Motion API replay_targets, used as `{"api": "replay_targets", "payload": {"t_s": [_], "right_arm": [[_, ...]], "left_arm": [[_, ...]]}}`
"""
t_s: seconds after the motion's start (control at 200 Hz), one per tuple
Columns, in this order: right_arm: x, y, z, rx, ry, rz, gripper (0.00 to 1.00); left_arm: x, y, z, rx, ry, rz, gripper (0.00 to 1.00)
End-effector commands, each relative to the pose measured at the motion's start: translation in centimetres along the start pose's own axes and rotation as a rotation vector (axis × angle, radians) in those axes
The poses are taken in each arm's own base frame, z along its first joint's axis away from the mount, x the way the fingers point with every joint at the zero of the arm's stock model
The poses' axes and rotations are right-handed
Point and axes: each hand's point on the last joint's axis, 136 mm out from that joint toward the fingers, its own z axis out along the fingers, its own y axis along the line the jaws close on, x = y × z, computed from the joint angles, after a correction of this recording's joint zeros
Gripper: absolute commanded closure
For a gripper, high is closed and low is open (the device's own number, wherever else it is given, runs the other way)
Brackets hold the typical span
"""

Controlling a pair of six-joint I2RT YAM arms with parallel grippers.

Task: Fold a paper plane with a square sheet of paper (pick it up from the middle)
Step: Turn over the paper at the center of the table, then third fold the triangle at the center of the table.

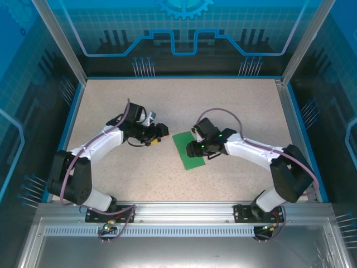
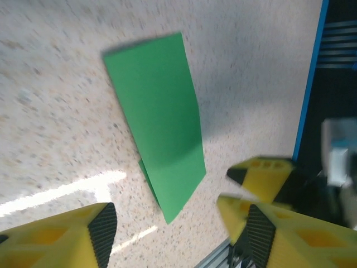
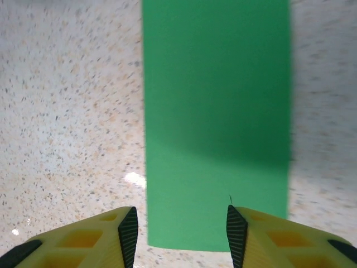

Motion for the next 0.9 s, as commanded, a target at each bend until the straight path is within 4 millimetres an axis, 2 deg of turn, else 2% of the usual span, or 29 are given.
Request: {"api": "replay_targets", "payload": {"t_s": [0.0,0.08,0.205,0.33,0.46,0.715,0.895], "right_arm": [[1.2,-2.9,-0.4,-0.015,0.02,0.059,0.52],[1.6,-4.1,-1.0,-0.027,0.009,0.091,0.52],[1.7,-5.0,-1.4,-0.067,-0.004,0.129,0.52],[1.9,-5.2,-1.1,-0.114,-0.008,0.159,0.52],[2.1,-5.4,-0.6,-0.131,-0.002,0.173,0.51],[2.1,-5.4,0.1,-0.157,0.005,0.19,0.5],[2.0,-5.3,0.1,-0.17,0.004,0.192,0.49]], "left_arm": [[1.6,-1.3,2.0,-0.014,0.037,0.054,0.39],[2.6,-1.7,4.0,-0.047,0.07,0.09,0.45],[3.8,-0.8,6.9,-0.123,0.117,0.122,0.58],[4.3,-0.6,8.8,-0.183,0.139,0.173,0.62],[4.2,-0.6,9.7,-0.23,0.148,0.213,0.66],[4.6,2.4,11.1,-0.341,0.182,0.224,0.7],[4.7,3.2,11.8,-0.361,0.2,0.229,0.71]]}}
